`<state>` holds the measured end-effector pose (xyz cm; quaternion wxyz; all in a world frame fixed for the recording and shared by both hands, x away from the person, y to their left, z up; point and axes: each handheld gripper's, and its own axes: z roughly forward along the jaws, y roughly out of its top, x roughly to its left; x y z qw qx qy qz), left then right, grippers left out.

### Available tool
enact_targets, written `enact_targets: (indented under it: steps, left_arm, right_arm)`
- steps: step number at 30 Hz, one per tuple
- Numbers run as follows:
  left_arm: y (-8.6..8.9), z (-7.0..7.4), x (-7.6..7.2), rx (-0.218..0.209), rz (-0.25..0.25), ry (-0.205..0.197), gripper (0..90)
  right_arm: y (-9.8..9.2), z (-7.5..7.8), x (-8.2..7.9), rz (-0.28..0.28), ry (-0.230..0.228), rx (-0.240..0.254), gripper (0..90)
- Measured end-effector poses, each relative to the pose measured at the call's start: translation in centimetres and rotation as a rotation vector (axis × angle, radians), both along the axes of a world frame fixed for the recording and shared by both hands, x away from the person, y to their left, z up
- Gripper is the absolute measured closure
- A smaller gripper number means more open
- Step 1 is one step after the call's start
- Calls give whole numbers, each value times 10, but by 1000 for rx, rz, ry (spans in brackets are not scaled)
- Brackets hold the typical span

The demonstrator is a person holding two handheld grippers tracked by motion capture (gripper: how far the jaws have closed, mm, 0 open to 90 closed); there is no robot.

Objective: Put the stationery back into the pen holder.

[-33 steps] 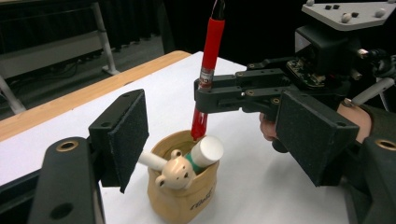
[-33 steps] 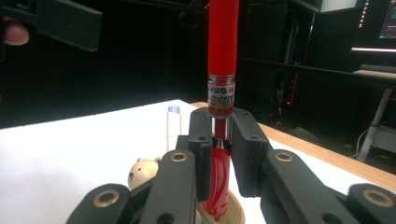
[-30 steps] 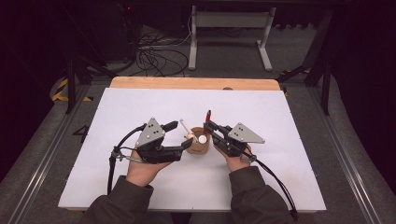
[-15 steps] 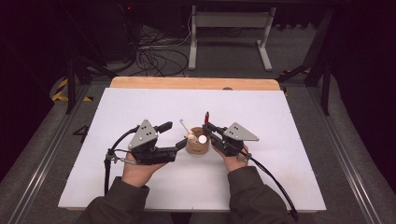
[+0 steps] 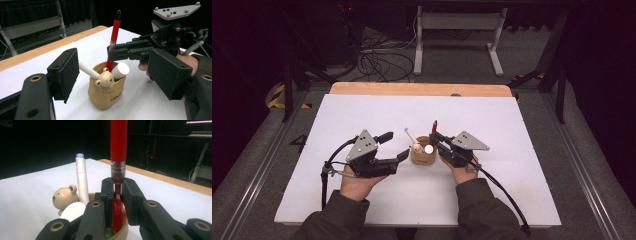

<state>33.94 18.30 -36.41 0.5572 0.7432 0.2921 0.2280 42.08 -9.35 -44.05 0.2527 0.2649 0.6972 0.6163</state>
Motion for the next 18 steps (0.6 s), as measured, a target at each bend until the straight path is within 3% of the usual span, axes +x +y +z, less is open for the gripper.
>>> enact_targets:
  steps: [9,13,18]
  left_arm:
    - [2,-2,1,1,3,6,264]
    - [2,-3,1,0,1,8,264]
    - [0,-3,1,4,-4,8,264]
  right_arm:
    - [-5,9,-5,0,33,-53,800]
    - [-6,11,-6,-2,49,-54,800]
    - [-3,7,-5,-4,19,-63,800]
